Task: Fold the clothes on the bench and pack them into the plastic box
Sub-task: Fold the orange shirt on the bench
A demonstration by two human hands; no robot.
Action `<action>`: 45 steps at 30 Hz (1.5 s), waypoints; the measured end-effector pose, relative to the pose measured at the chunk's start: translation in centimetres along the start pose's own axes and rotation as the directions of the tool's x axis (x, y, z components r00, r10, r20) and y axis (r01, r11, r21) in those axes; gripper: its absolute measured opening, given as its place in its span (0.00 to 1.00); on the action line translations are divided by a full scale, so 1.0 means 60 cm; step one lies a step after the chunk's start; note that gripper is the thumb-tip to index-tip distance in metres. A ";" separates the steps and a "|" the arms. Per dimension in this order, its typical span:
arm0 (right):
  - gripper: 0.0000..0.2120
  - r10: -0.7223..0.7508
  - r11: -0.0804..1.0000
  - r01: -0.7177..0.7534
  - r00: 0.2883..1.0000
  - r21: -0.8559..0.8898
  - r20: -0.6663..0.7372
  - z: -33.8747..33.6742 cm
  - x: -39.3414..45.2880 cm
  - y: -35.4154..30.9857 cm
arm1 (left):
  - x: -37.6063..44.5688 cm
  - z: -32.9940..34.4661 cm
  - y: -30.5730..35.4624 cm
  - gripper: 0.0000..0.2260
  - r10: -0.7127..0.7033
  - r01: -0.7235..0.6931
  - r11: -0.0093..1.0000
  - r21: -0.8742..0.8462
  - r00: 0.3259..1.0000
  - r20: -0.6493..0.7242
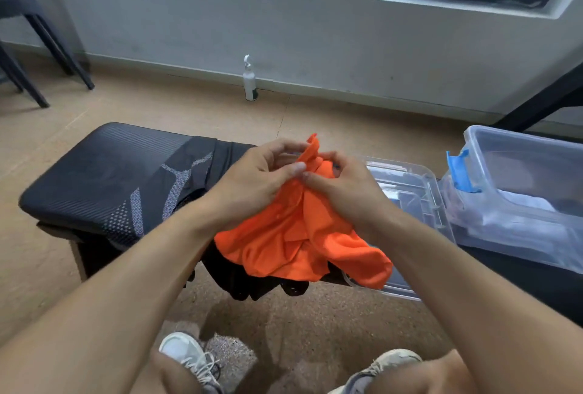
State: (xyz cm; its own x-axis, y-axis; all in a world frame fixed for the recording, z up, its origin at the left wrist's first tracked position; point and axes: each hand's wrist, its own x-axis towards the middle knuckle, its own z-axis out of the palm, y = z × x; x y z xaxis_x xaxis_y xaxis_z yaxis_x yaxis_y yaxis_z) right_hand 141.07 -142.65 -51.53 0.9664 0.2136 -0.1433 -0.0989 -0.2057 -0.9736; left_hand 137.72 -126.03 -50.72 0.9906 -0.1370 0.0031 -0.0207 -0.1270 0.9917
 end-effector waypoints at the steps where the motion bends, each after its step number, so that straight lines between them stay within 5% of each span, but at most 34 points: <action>1: 0.09 -0.021 0.999 0.020 0.999 -0.040 -0.026 -0.002 0.004 0.002 | -0.002 -0.003 -0.001 0.15 0.014 -0.013 0.998 0.063 1.000 -0.005; 5: 0.06 -0.084 0.992 0.069 0.986 -0.107 -0.144 -0.025 0.019 -0.001 | -0.008 -0.023 0.001 0.21 -0.093 0.097 0.967 0.235 0.995 -0.027; 10: 0.07 -0.072 0.997 0.074 0.931 -0.008 -0.359 -0.083 0.043 -0.008 | -0.022 -0.068 -0.004 0.08 -0.395 0.304 0.851 0.428 0.908 0.142; 14: 0.07 -0.024 0.998 0.045 0.909 0.040 -0.415 -0.114 0.055 0.000 | -0.021 -0.077 -0.005 0.11 -0.302 0.295 0.929 0.222 0.953 -0.002; 18: 0.17 0.057 0.998 -0.048 0.959 0.038 -0.277 -0.102 0.044 0.000 | -0.009 -0.052 -0.013 0.11 -0.176 0.186 0.982 0.027 0.962 -0.210; 21: 0.16 0.077 0.994 -0.066 0.989 0.083 -0.129 -0.079 0.021 -0.015 | -0.006 -0.032 -0.017 0.08 -0.100 0.130 0.988 0.085 0.952 -0.290; 29: 0.24 0.048 0.969 -0.127 0.938 0.213 0.344 -0.037 -0.018 -0.031 | -0.013 0.010 -0.018 0.03 0.010 0.028 0.990 0.138 0.964 -0.266; 32: 0.25 -0.120 0.990 0.138 0.931 -0.029 0.344 -0.043 -0.022 -0.024 | -0.015 0.009 -0.017 0.03 0.008 0.027 0.990 0.140 0.969 -0.248; 35: 0.22 -0.270 0.877 0.345 0.930 -0.335 0.251 -0.041 -0.023 -0.016 | -0.016 0.011 -0.015 0.03 -0.001 0.033 0.989 0.145 0.976 -0.218; 40: 0.05 -0.400 0.760 0.387 0.912 -0.522 0.093 -0.035 -0.011 -0.015 | -0.019 0.014 -0.014 0.05 -0.031 0.053 0.993 0.104 0.978 -0.204; 45: 0.17 -0.395 0.725 0.360 0.916 -0.587 0.074 -0.035 -0.005 -0.011 | -0.034 0.026 0.003 0.19 0.004 0.023 0.986 0.165 0.986 -0.164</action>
State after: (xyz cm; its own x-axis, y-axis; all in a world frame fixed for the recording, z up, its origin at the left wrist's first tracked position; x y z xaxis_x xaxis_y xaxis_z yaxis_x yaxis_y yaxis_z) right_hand 141.32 -144.57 -50.48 0.9063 0.3477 0.2401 0.4158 -0.6328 -0.6532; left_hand 135.45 -127.33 -50.75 0.9993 0.0259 0.0285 -0.0198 -0.2906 0.9566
